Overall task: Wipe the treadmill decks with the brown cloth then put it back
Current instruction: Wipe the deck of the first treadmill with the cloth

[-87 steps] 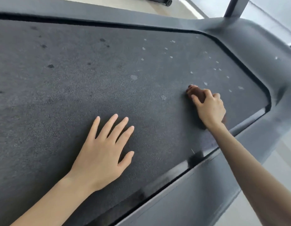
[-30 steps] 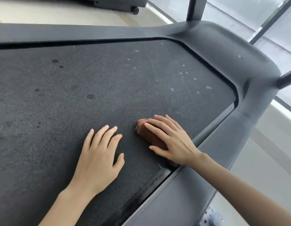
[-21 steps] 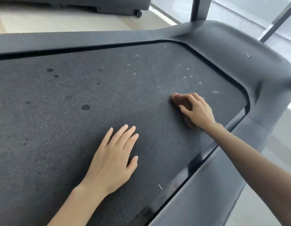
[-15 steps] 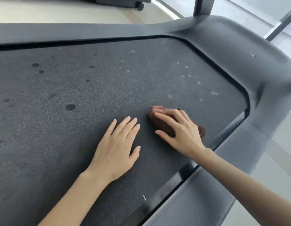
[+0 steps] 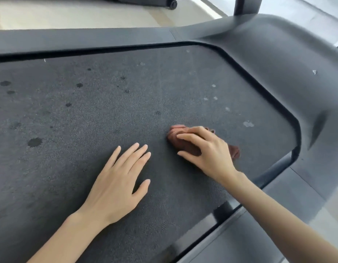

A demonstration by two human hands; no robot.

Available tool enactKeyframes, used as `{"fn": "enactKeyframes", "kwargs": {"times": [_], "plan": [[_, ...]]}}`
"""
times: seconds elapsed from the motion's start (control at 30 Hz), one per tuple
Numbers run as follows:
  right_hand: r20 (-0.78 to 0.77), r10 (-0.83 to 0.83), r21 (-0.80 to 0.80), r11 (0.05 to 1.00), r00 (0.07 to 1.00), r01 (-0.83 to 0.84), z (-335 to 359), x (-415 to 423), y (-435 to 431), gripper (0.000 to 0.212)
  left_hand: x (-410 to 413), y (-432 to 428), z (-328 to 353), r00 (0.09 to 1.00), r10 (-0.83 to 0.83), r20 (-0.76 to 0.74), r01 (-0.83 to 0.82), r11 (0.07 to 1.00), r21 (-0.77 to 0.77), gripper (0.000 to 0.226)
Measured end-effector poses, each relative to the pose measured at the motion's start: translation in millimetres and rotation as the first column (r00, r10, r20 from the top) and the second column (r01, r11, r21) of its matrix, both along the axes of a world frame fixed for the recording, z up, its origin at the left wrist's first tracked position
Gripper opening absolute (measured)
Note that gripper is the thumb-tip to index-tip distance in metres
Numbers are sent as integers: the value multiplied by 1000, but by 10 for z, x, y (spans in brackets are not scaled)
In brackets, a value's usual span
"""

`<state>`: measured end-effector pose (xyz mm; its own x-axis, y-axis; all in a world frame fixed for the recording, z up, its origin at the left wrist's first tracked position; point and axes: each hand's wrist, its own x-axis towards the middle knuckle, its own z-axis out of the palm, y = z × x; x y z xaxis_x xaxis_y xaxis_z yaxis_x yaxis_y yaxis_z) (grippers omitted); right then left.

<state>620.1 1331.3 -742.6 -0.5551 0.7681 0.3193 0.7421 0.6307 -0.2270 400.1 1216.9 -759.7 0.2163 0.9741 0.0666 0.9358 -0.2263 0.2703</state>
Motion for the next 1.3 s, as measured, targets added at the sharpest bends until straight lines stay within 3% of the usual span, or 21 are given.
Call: {"fn": "enactKeyframes", "kwargs": {"times": [0.07, 0.13, 0.27, 0.37, 0.47, 0.53, 0.63, 0.7, 0.73, 0.83, 0.93, 1.0, 1.03, 1.1, 1.2, 1.23, 1.3], "plan": [[-5, 213, 54, 976, 977, -212, -94, -13, -172, 32, 27, 7, 5, 1000, 6, -5, -6, 1000, -10, 61], [-3, 256, 57, 965, 967, -256, -94, 49, -60, 30, 51, 16, 4, 1000, 6, 3, -6, 1000, -15, 61], [72, -80, 85, 994, 994, 74, -39, 493, 531, 31, 146, 88, 6, 1000, -5, 2, 5, 1000, -12, 62], [76, -472, 38, 881, 878, 471, 18, 1049, 987, 34, 354, 243, 3, 999, -49, -7, 49, 999, -7, 62], [56, -616, -8, 787, 786, 617, 43, 1184, 1014, 36, 670, 490, -2, 993, -116, -14, 116, 993, 10, 64], [51, -532, 52, 846, 845, 530, -18, 1063, 719, 34, 890, 661, -6, 988, -151, -22, 152, 988, 21, 64], [34, -222, 142, 966, 975, 215, -136, 972, 95, 32, 1055, 816, -34, 983, -176, -48, 178, 983, 34, 63], [56, -41, 159, 987, 998, 31, -155, 1151, -29, 31, 1064, 820, -50, 981, -186, -52, 189, 981, 45, 63], [68, -27, 170, 985, 997, 15, -127, 1299, 54, 31, 1056, 810, -57, 981, -190, -48, 193, 980, 52, 62], [100, -313, 177, 940, 945, 293, -47, 1798, 625, 34, 1050, 794, -59, 982, -184, -33, 186, 981, 58, 60], [62, -676, 18, 736, 734, 677, 7, 2140, 1206, 36, 1070, 803, -42, 986, -167, -7, 168, 984, 52, 60], [20, -764, -46, 643, 644, 764, 17, 2029, 1316, 36, 1077, 810, -34, 987, -159, 6, 158, 986, 54, 60], [29, -750, -24, 661, 661, 750, -3, 1913, 1267, 36, 1077, 810, -37, 987, -159, 9, 159, 986, 58, 60], [22, -615, 56, 788, 789, 613, -71, 1661, 1013, 37, 1076, 805, -43, 987, -161, 8, 160, 985, 62, 60], [63, -227, 109, 970, 972, 219, -137, 1580, 592, 37, 1068, 807, -56, 986, -166, 11, 165, 984, 70, 59], [78, -126, 110, 987, 989, 117, -113, 1659, 578, 37, 1068, 804, -61, 986, -168, 11, 167, 984, 68, 59], [66, -141, 110, 985, 988, 133, -40, 1857, 782, 36, 1064, 801, -69, 986, -164, 12, 163, 984, 66, 59]]}}
